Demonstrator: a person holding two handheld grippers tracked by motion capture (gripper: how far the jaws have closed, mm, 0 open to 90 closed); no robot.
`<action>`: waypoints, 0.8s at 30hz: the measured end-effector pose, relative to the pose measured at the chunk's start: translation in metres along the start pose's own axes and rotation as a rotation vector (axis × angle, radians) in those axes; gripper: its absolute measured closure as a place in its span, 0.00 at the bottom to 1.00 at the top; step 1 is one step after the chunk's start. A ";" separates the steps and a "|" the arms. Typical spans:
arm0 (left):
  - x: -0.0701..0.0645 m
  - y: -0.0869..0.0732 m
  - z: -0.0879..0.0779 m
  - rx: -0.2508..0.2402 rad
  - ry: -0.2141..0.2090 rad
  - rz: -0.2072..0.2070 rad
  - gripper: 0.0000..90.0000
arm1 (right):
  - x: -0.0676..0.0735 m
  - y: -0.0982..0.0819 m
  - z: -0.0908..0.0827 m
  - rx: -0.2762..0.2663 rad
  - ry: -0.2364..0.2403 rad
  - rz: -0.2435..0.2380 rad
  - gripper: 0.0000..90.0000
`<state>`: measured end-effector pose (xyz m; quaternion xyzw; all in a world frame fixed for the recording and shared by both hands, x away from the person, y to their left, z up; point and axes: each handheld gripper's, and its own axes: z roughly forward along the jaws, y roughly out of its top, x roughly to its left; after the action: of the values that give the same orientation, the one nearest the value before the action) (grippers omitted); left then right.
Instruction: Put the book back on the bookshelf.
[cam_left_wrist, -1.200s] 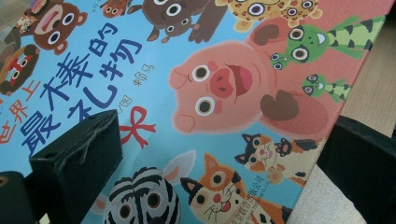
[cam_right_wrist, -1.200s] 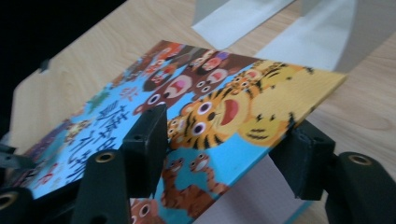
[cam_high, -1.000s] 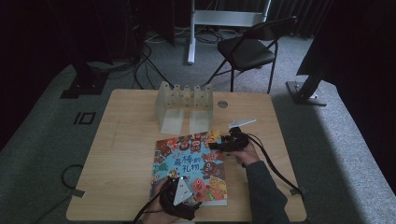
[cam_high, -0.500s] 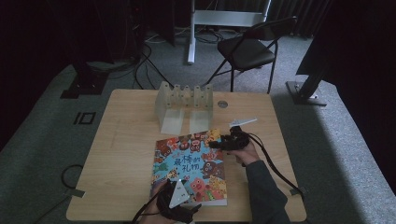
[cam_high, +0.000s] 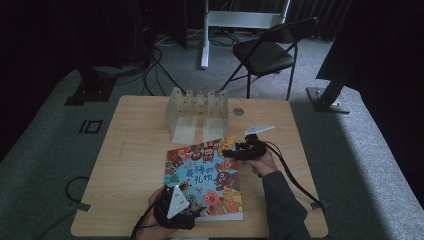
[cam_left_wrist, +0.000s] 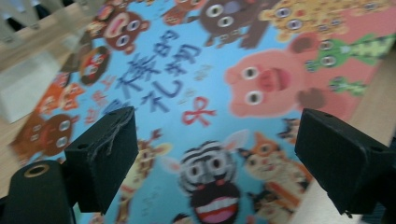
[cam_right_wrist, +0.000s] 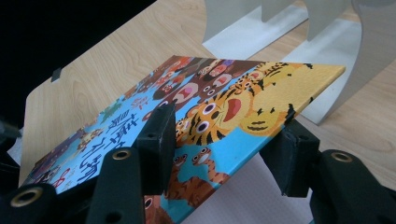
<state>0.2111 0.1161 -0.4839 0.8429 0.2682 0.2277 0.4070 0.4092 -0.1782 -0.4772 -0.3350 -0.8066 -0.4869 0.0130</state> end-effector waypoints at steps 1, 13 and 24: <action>0.003 0.000 -0.002 0.000 0.002 -0.005 0.15 | 0.001 0.001 -0.001 -0.004 0.001 0.002 0.54; 0.039 -0.009 -0.005 0.011 0.042 -0.090 0.15 | 0.008 0.013 -0.005 -0.055 0.022 0.027 0.65; 0.080 -0.026 0.007 0.042 0.015 -0.207 0.15 | 0.021 0.021 -0.008 -0.077 -0.011 0.012 0.69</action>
<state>0.2685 0.1765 -0.4953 0.8173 0.3614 0.1853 0.4087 0.4024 -0.1671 -0.4495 -0.3428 -0.7852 -0.5157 -0.0017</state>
